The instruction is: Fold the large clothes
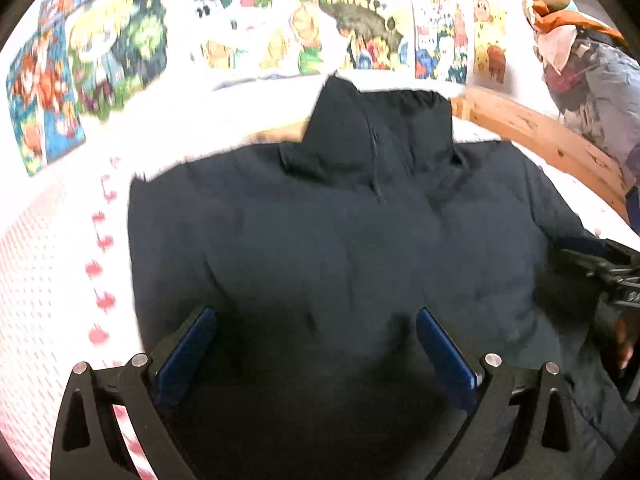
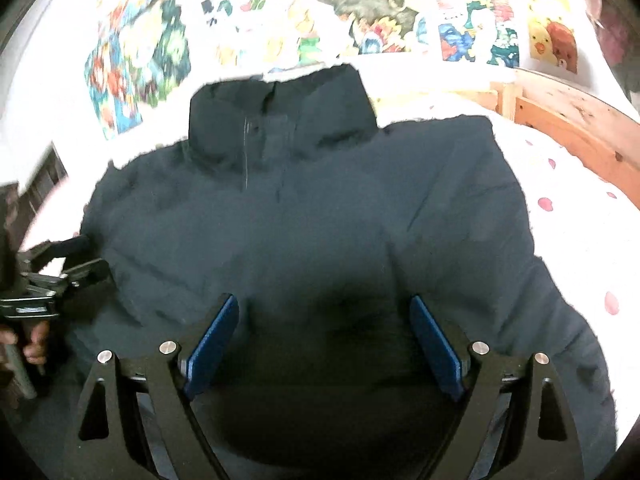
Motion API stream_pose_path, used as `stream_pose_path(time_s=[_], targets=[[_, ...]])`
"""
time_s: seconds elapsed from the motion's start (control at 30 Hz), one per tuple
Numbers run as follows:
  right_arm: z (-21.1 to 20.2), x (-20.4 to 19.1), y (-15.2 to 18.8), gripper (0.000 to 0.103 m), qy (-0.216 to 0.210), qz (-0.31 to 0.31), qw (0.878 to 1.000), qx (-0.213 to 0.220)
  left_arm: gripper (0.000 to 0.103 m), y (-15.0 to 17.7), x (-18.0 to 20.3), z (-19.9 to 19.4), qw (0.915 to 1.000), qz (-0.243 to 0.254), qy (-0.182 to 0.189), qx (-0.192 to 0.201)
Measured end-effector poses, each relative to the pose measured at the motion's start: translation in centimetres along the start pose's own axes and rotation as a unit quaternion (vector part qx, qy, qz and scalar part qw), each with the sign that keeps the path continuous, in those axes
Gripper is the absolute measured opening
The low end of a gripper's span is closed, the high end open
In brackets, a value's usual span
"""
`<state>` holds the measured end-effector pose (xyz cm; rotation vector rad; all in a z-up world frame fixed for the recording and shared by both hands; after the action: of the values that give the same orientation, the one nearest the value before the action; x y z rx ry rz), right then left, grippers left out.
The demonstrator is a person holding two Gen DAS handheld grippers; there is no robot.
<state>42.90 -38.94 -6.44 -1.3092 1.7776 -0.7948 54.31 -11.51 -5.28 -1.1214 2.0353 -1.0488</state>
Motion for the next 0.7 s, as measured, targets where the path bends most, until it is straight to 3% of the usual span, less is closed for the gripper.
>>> stream_pose_path(time_s=[0.07,0.23,0.33,0.53,0.63,0.7], targets=[[0.5,0.6,-1.9,0.088,-0.002,0.005,1.000,0.006,0.101,-2.5,-0.7,0.7,0.9997,-0.011,-0.022,0.010],[3.9,1.4,-7.7,0.088,-0.007,0.031,0.999,0.018,0.101,-8.3,-3.4,3.8,0.9938,-0.095,-0.039,0.042],[7.2,2.0,-11.5,0.088,0.008,0.044,0.999,0.030,0.101,-11.0,-4.0,6.2,0.9907,-0.121,-0.025,0.057],[14.3,3.1,-16.4,0.085,-0.005,0.107,0.994,0.009,0.099,-14.4,-2.7,11.2,0.9937,-0.107,-0.009,0.032],[16.4,2.1,-17.0,0.072,0.003,0.088,0.996,-0.002,0.089,-15.7,-1.7,12.4,0.9930,-0.114,0.004,0.031],[18.0,1.6,-17.4,0.066,0.007,0.076,0.997,-0.019,0.072,-16.3,-1.5,13.4,0.9924,-0.120,0.014,0.023]])
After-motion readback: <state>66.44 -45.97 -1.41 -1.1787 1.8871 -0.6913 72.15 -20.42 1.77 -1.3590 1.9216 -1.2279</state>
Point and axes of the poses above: each gripper's, at about its wrist camera, not at the fingertips, and z roughly the way its jaws point, x to its right, y to its underside, the point moved 2 cm from there along z, roughly the way its jaws point, and after that the axes turned 9 degrees about x, right-handed, at the moved point
